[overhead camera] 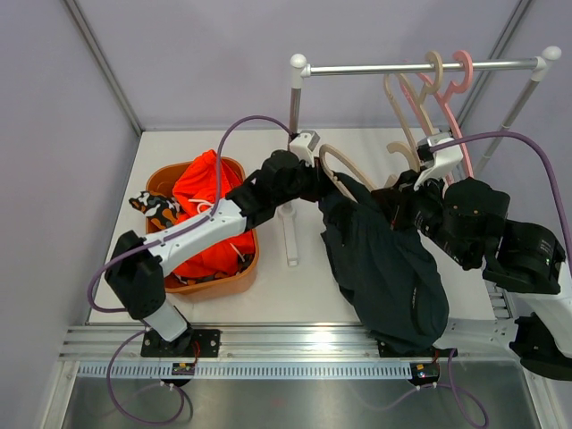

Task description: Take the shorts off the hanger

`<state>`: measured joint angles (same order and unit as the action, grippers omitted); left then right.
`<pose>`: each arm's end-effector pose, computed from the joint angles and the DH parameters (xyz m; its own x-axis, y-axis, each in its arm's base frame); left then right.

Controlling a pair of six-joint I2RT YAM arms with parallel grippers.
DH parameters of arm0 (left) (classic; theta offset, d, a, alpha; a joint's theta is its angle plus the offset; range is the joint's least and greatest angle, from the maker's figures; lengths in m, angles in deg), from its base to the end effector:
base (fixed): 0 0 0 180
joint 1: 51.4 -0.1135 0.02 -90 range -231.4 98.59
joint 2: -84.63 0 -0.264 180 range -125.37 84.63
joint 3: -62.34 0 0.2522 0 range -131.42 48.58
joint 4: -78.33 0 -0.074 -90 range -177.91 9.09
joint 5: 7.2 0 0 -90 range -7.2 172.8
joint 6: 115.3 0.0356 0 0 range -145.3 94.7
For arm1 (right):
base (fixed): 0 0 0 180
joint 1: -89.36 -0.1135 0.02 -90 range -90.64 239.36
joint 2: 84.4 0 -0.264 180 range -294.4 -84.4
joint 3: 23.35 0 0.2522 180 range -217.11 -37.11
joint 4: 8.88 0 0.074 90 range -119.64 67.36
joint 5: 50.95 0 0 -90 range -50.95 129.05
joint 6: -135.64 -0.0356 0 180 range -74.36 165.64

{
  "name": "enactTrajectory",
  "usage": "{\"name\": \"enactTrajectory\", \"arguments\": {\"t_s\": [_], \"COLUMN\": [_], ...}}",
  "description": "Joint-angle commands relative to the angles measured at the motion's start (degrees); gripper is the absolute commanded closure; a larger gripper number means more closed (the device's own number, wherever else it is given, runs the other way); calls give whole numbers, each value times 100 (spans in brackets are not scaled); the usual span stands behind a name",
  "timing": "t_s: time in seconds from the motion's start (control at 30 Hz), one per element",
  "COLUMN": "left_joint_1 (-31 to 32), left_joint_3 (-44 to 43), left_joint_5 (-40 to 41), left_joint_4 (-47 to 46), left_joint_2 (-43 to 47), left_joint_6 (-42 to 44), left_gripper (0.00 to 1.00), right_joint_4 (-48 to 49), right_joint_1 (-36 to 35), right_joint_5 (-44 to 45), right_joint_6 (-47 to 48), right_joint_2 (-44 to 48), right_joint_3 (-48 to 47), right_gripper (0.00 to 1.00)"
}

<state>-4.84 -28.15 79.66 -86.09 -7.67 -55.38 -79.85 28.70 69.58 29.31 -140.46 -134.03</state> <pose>0.2648 -0.2825 0.3366 -0.5592 -0.1373 -0.8176 0.5555 0.6700 -0.4925 0.0741 0.0949 0.5087 -0.2763 0.0026 -0.9611 -0.4526 0.8818 0.1326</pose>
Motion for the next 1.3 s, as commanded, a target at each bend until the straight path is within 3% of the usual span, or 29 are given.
{"name": "enactTrajectory", "arguments": {"t_s": [0.0, 0.27, 0.4, 0.47, 0.77, 0.97, 1.07, 1.17, 1.27], "left_joint_1": [-227, 369, 852, 1282, 3181, 3894, 3965, 3992, 3992], "left_joint_3": [342, 800, 809, 651, 1, -114, -123, -158, -140], "left_joint_5": [349, -90, -862, -1294, -1469, -2032, -2331, -1902, -587], "left_joint_4": [-15, -244, -191, 238, 1829, 2269, 2418, 2463, 2296], "left_joint_2": [210, 1362, 1933, 2152, 2426, 2479, 2567, 2742, 3075], "left_joint_6": [187, 660, 1126, 1486, 2910, 3359, 3430, 3413, 3317], "left_gripper": [100, 100, 100, 100, 98, 100, 100, 100, 100], "right_joint_4": [869, 1360, 1870, 2160, 2837, 3206, 3417, 3392, 3156], "right_joint_1": [-165, -156, -165, -165, -156, -156, -147, -147, -113], "right_joint_5": [119, 946, 1289, 1412, 1834, 2045, 2221, 2353, 2406], "right_joint_6": [43, 262, 456, 561, 1035, 1387, 1598, 1862, 1784], "right_joint_2": [270, 7, -90, -108, -459, -556, -608, -723, -819], "right_joint_3": [-160, 200, 428, 534, 464, 517, 473, 271, 52], "right_gripper": [100, 100, 100, 100, 100, 100, 100, 100, 100]}}
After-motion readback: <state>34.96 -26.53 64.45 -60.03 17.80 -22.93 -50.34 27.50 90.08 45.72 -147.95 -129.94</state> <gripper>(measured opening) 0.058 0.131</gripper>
